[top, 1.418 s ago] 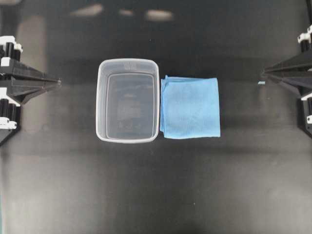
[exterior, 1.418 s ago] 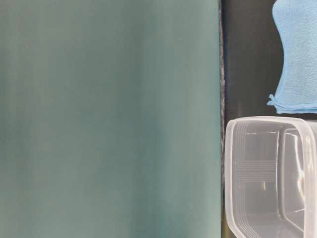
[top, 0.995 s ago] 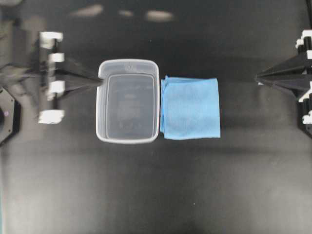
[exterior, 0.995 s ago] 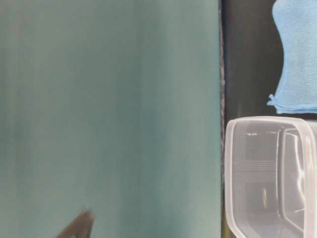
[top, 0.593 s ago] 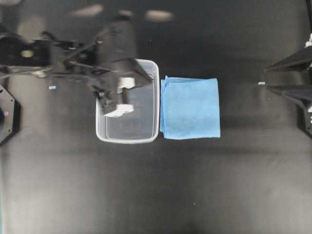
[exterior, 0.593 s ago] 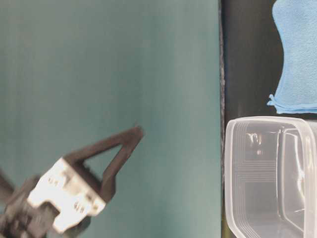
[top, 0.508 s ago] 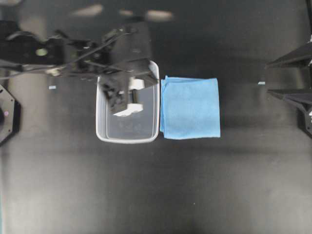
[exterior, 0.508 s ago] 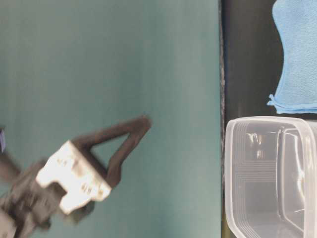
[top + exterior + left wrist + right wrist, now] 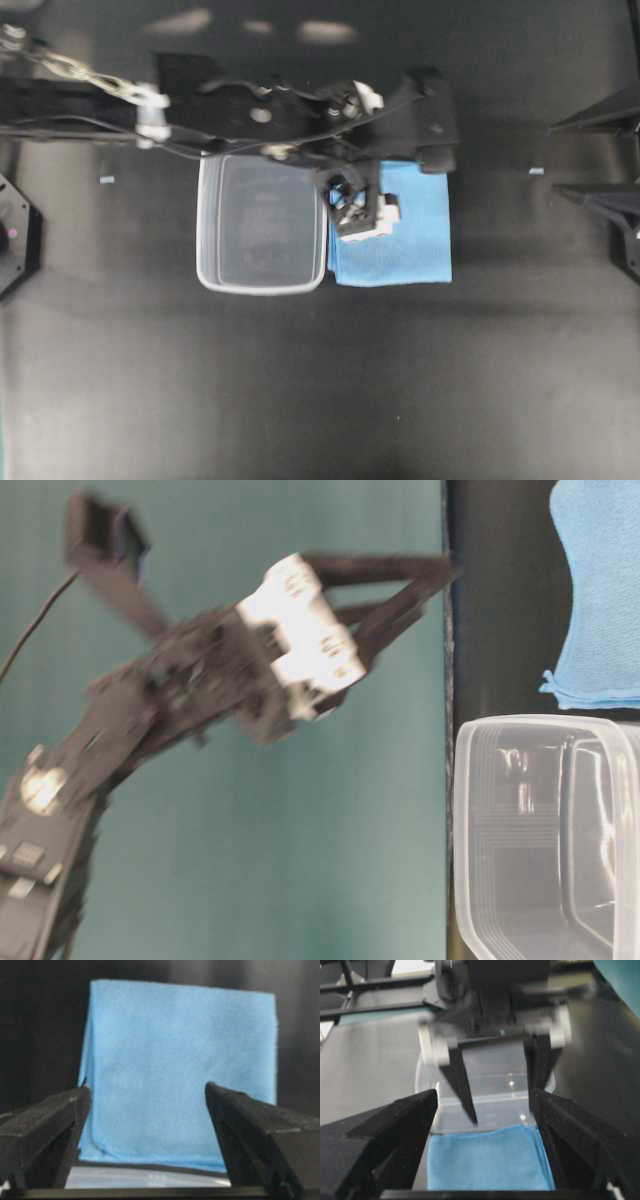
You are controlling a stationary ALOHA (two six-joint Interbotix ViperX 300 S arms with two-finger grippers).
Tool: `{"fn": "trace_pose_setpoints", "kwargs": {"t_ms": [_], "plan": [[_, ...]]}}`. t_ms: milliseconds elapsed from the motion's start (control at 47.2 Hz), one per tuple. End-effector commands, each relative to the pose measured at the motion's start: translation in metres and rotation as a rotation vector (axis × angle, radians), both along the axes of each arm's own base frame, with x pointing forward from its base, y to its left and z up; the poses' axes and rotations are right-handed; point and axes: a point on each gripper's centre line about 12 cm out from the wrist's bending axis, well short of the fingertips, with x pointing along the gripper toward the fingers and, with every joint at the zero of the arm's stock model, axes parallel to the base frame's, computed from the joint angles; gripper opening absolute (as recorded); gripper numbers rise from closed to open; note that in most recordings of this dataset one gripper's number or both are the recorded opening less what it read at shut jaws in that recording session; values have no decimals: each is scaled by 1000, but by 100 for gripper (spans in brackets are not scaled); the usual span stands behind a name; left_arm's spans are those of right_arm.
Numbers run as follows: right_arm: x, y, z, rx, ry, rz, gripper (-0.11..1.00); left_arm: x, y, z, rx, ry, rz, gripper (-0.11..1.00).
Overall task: Place the blue towel into the container with the left arm.
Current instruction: 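Lower the left gripper and pinch the blue towel's left edge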
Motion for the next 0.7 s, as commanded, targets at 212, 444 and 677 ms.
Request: {"fn": "trace_pose_setpoints", "kwargs": {"t_ms": [212,444,677], "plan": [[1,-1,8,4,-31,-4,73,21,0,-60,31,170,-69,89],[0,0,10,18,-44,-6,73,24,-11,-97,30,233,-96,88],[0,0,10,18,-44,-6,73,25,-21,-102,33,234,-116,77]]}}
